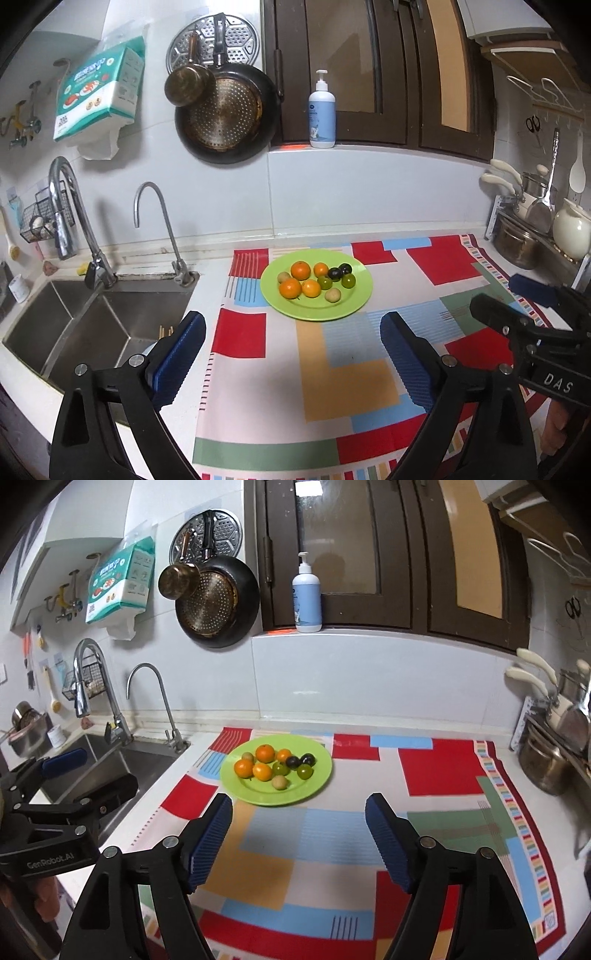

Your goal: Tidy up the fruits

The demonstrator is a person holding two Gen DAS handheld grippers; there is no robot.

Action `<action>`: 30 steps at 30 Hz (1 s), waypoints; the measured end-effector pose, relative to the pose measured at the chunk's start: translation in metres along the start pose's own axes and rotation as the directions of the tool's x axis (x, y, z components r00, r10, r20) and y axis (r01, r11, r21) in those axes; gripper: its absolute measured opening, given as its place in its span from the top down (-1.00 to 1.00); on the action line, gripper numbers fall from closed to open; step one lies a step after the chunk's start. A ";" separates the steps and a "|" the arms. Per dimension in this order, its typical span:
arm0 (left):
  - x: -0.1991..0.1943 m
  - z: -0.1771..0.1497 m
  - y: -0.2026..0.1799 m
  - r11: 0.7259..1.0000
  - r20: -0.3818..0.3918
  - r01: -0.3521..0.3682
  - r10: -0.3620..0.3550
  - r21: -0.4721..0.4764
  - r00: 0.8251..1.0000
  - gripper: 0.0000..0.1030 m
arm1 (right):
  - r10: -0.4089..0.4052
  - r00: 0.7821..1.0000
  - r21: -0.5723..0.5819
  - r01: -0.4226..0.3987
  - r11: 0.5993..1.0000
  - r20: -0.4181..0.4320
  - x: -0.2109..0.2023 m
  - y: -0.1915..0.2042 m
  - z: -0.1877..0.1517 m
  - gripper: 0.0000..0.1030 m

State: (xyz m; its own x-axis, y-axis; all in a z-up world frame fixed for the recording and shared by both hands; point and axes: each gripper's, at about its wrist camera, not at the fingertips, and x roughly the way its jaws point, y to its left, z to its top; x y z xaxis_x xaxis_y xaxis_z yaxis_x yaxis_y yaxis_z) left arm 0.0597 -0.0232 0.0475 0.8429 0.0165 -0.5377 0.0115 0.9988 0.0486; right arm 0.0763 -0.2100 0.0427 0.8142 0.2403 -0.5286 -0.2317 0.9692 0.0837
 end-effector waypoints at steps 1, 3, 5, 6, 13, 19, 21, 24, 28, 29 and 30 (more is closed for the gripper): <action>-0.002 -0.001 0.000 1.000 0.005 -0.003 0.003 0.004 1.000 -0.90 | 0.001 1.000 0.004 -0.001 1.000 -0.004 -0.002 0.000 -0.002 -0.47; -0.008 -0.002 -0.001 1.000 0.018 -0.013 0.013 0.021 1.000 -0.94 | 0.003 1.000 0.009 -0.002 1.000 -0.015 -0.006 0.001 -0.007 -0.48; -0.015 -0.004 -0.003 0.999 0.034 -0.030 0.029 0.039 0.999 -0.94 | 0.002 1.000 0.014 -0.001 1.000 -0.021 -0.008 0.001 -0.012 -0.48; -0.017 -0.004 -0.003 0.999 0.038 -0.032 0.031 0.042 0.999 -0.96 | -0.001 1.000 0.010 0.002 1.000 -0.027 -0.009 0.002 -0.015 -0.48; -0.024 -0.010 -0.002 0.999 0.032 -0.008 0.006 0.041 0.999 -0.99 | -0.027 0.999 0.019 0.027 0.999 -0.022 -0.020 0.001 -0.021 -0.48; -0.026 -0.014 0.002 1.000 0.021 0.001 -0.002 0.030 1.000 -0.99 | -0.036 0.999 -0.001 0.036 0.999 -0.007 -0.027 0.007 -0.021 -0.48; -0.026 -0.014 0.003 1.000 0.022 0.003 -0.004 0.027 1.000 -0.99 | -0.036 0.999 -0.006 0.036 0.999 -0.002 -0.029 0.009 -0.021 -0.48; -0.028 -0.016 0.005 1.000 0.022 0.009 -0.009 0.026 1.000 -0.99 | -0.035 0.999 -0.009 0.035 0.999 0.002 -0.030 0.011 -0.020 -0.48; -0.028 -0.017 0.006 1.000 0.020 0.010 -0.010 0.025 1.000 -0.99 | -0.028 1.000 -0.010 0.028 1.000 0.000 -0.029 0.012 -0.020 -0.48; -0.028 -0.017 0.006 1.000 0.019 0.009 -0.010 0.024 1.000 -0.99 | -0.026 1.000 -0.011 0.026 1.000 -0.001 -0.029 0.012 -0.020 -0.48; -0.027 -0.017 0.006 1.000 0.018 0.008 -0.009 0.024 1.000 -0.99 | -0.024 1.000 -0.011 0.024 1.000 -0.004 -0.029 0.012 -0.020 -0.48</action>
State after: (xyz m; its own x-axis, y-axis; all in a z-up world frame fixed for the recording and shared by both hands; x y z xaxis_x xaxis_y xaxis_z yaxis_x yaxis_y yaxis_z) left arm 0.0274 -0.0172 0.0480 0.8525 0.0069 -0.5227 0.0314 0.9974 0.0643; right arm 0.0398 -0.2066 0.0418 0.8175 0.2170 -0.5335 -0.2182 0.9739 0.0618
